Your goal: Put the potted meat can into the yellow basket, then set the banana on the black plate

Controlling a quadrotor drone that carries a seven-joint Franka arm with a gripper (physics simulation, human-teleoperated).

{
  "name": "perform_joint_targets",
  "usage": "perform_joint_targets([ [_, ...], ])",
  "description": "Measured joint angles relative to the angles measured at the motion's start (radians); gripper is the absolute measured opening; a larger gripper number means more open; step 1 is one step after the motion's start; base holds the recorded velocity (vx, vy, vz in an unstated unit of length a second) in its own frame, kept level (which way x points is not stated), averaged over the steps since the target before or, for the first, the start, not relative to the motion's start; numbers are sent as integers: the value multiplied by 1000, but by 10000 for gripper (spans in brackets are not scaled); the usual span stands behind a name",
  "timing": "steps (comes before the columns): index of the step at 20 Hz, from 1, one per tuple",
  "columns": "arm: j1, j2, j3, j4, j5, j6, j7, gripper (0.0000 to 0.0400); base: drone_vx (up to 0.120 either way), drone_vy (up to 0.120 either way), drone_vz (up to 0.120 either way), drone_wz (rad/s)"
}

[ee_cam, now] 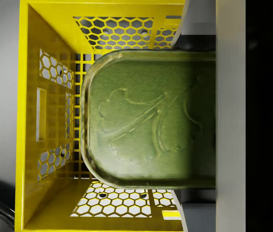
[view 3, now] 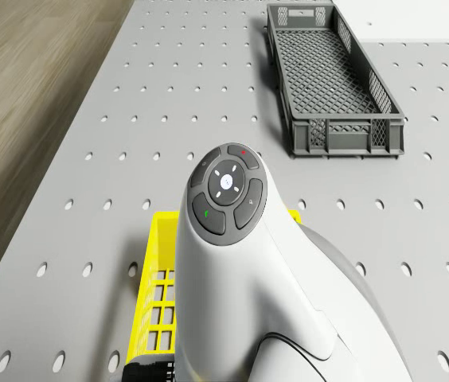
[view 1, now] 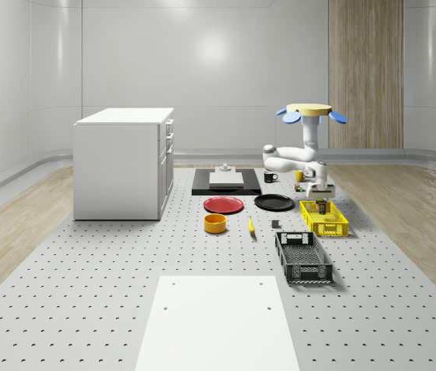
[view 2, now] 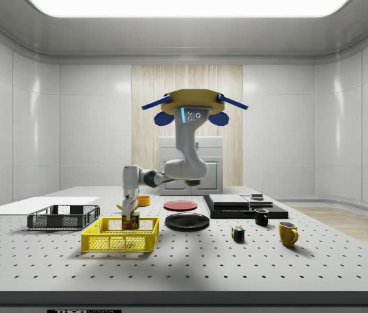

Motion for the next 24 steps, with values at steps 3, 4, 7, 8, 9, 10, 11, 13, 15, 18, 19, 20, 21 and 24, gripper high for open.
perform_joint_targets([
  [3, -2, -5, -26, 5, -23, 12, 1, 289, 0, 0, 0, 0],
  [4, -3, -6, -38, 7, -35, 18, 1, 289, 0, 0, 0, 0],
  [7, -7, -10, -72, 15, -66, 33, 1, 289, 0, 0, 0, 0],
  [8, -8, -11, -84, 18, -78, 38, 1, 289, 0, 0, 0, 0],
  [9, -10, -12, -97, 21, -90, 43, 1, 289, 0, 0, 0, 0],
  [10, -11, -12, -108, 24, -100, 47, 1, 289, 0, 0, 0, 0],
  [11, -13, -13, -117, 26, -108, 52, 1, 313, 0, 0, 0, 0],
  [13, -14, -13, -129, 30, -117, 57, 3, 347, 0, 0, 0, 0],
  [15, -13, -12, -124, 28, -112, 56, 5, 368, 0, 0, 80, 0],
  [18, -12, -12, -114, 26, -101, 52, 7, 385, 0, 0, 120, 0],
  [19, -12, -12, -112, 25, -99, 52, 7, 388, 0, -80, 120, 0],
  [20, -11, -12, -110, 25, -97, 52, 8, 391, 0, -120, 120, 0],
  [21, -11, -13, -108, 24, -95, 51, 8, 393, 120, -120, 120, 0],
  [24, -11, -13, -105, 24, -92, 51, 9, 397, 120, -120, 120, 0],
])
